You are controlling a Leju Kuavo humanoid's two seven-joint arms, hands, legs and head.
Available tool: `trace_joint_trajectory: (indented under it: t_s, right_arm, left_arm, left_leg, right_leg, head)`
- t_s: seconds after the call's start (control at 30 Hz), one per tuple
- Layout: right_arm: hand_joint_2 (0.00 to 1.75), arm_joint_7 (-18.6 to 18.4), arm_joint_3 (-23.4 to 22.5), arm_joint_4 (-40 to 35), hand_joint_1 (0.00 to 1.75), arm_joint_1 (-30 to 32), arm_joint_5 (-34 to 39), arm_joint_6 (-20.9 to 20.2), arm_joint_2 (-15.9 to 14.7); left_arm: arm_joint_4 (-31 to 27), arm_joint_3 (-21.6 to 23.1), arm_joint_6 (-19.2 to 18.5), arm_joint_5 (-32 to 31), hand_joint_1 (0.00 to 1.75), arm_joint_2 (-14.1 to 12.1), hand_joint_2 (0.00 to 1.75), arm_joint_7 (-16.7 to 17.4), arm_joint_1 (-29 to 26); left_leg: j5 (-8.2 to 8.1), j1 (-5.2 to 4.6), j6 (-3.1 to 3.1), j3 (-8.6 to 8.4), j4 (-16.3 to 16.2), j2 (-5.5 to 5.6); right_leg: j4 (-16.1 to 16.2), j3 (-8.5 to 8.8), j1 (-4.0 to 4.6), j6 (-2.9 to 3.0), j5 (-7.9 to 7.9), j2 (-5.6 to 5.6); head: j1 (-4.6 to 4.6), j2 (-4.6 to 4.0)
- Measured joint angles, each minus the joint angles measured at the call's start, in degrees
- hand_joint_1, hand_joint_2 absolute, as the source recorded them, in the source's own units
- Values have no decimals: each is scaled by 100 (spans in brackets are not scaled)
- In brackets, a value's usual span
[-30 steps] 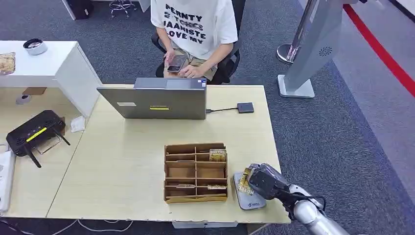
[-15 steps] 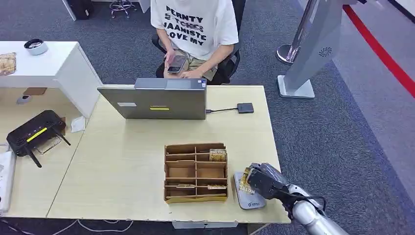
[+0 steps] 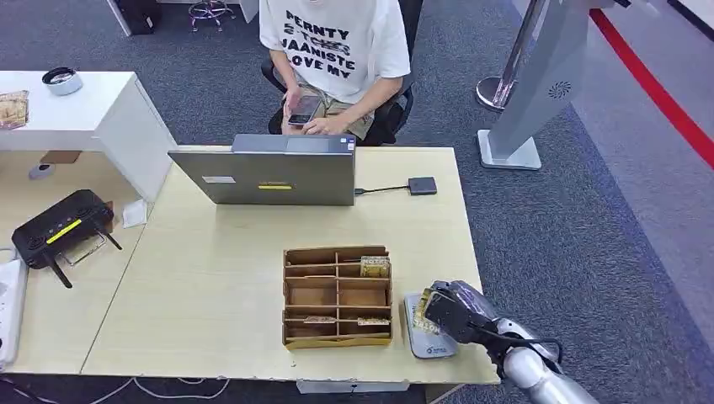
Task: Pass the card to the sensor for recognition and then transmit it.
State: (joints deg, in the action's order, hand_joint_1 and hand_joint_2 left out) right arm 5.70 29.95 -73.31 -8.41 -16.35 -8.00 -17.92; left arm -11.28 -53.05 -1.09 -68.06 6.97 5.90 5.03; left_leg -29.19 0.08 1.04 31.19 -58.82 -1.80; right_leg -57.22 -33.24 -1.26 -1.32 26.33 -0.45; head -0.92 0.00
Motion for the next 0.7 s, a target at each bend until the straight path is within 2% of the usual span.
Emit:
trace_joint_trajectory:
  t_s: [0.7]
  right_arm:
    - [175, -83, -138, -107, 175, 123, -249, 66, 0]
  left_arm:
    - [0, 0, 57, -18, 0, 0, 0, 4, 0]
  left_leg:
    - [0, 0, 0, -1, 0, 0]
  right_leg:
    - [0, 1, 0, 0, 0, 0]
  head:
    - [0, 0]
